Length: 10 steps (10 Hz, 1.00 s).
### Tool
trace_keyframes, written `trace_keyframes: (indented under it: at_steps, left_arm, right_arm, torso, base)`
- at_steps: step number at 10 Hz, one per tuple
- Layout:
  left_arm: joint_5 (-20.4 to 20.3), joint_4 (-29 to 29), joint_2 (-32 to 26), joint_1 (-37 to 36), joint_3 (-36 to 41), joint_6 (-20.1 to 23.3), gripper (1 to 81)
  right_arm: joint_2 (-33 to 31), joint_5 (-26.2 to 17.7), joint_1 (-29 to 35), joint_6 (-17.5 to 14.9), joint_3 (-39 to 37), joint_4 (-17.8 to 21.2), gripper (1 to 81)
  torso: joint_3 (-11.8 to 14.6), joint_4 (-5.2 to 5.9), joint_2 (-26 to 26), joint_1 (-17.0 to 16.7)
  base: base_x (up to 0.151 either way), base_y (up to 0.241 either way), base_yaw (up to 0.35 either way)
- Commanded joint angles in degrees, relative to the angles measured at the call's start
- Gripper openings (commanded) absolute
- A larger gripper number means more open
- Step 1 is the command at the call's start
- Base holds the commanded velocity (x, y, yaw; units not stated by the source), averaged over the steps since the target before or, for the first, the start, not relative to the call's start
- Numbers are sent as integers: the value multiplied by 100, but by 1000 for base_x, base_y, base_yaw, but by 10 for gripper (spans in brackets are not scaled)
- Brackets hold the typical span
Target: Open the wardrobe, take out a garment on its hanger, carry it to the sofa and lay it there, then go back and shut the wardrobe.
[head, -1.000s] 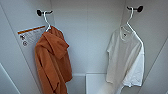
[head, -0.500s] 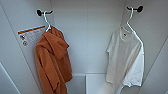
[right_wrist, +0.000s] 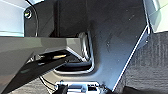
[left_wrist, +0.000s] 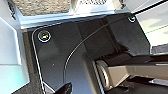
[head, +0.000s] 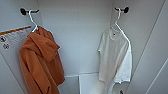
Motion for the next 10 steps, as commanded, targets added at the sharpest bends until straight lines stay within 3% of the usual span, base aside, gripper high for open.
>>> trace_keyframes:
  at_steps: [1, 2, 3, 10]
  left_arm:
    - [483, 152, -406, -343, 755, 22, 811]
    - [762, 143, -529, -511, 931, 22, 811]
    - [835, 143, -538, -660, 897, 22, 811]
    - [1335, 73, -424, -1821, 931, 13, 811]
  right_arm:
    - [-32, -174, 126, -3, 26, -13, 811]
    - [-67, 81, 30, -3, 43, -4, 811]
    - [-102, 484, -6, -3, 52, 48, 811]
    - [-49, 503, 64, 5, 52, 57, 811]
  torso:
    - [0, 22, 0, 1]
    - [0, -89, 0, 1]
    - [0, -120, 0, 1]
    - [0, -118, 0, 1]
  base:
    - [0, 0, 0]
    - [0, 0, 0]
    - [0, 0, 0]
    - [0, 0, 0]
